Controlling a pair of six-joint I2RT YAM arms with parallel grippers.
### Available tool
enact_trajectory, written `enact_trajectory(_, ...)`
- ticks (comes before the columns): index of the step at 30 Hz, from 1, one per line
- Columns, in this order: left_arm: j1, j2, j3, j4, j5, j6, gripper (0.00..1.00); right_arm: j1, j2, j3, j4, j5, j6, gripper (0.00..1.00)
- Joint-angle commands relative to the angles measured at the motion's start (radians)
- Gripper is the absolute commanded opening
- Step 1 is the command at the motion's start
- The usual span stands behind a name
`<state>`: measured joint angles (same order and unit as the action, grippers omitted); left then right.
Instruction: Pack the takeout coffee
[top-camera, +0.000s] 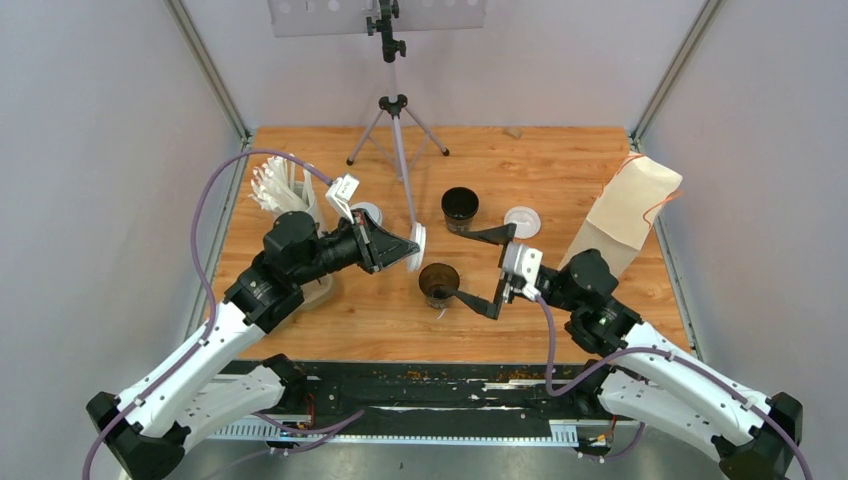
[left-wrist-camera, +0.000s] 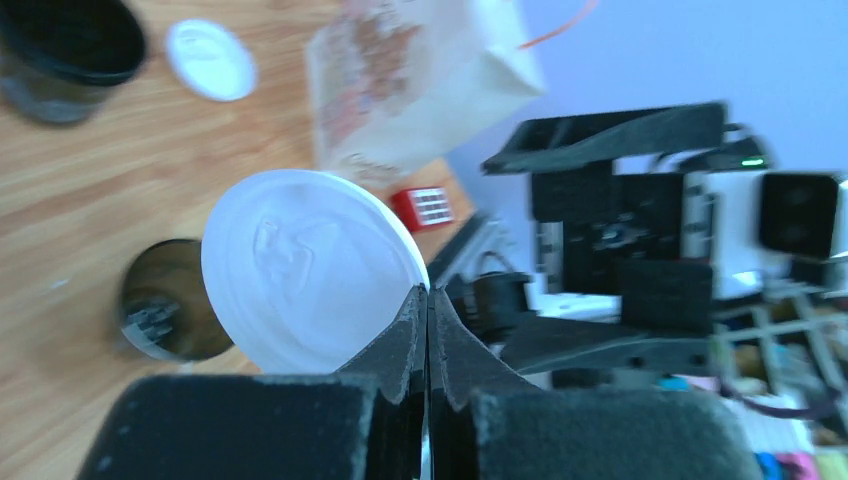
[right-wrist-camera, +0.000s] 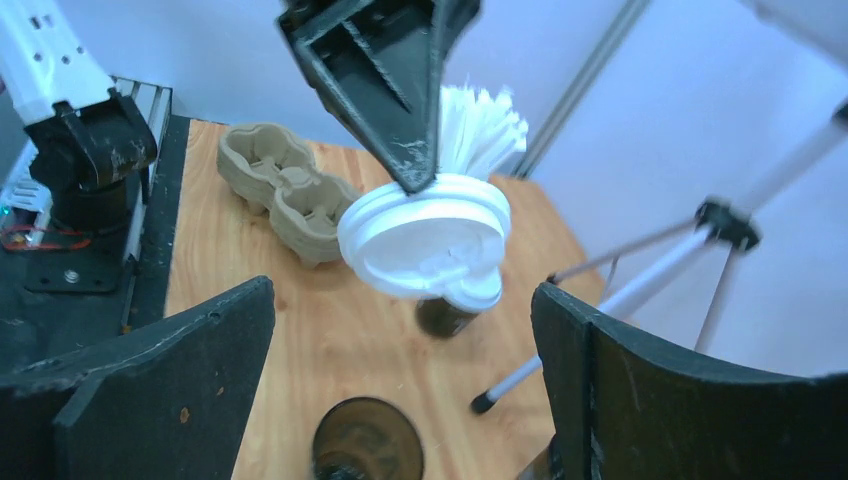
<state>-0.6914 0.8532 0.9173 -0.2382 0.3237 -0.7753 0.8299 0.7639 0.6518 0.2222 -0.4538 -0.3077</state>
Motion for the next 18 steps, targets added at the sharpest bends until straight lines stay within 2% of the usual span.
enact_trajectory(1,0.004,-0.018,-0.095,0.396,0.184,-0.372,0.0,0.025,-0.018,-0.046,0.28,-0.152,-0.254,1.0)
enact_trajectory(5,0.003,-0.015,-0.126,0.493,0.254,-0.452,0.0,0.037,0.025,-0.006,0.233,-0.139,-0.298,1.0)
enact_trajectory(18,0.002,-0.014,-0.153,0.522,0.307,-0.47,0.0,0.049,0.079,0.013,0.17,-0.109,-0.382,0.99)
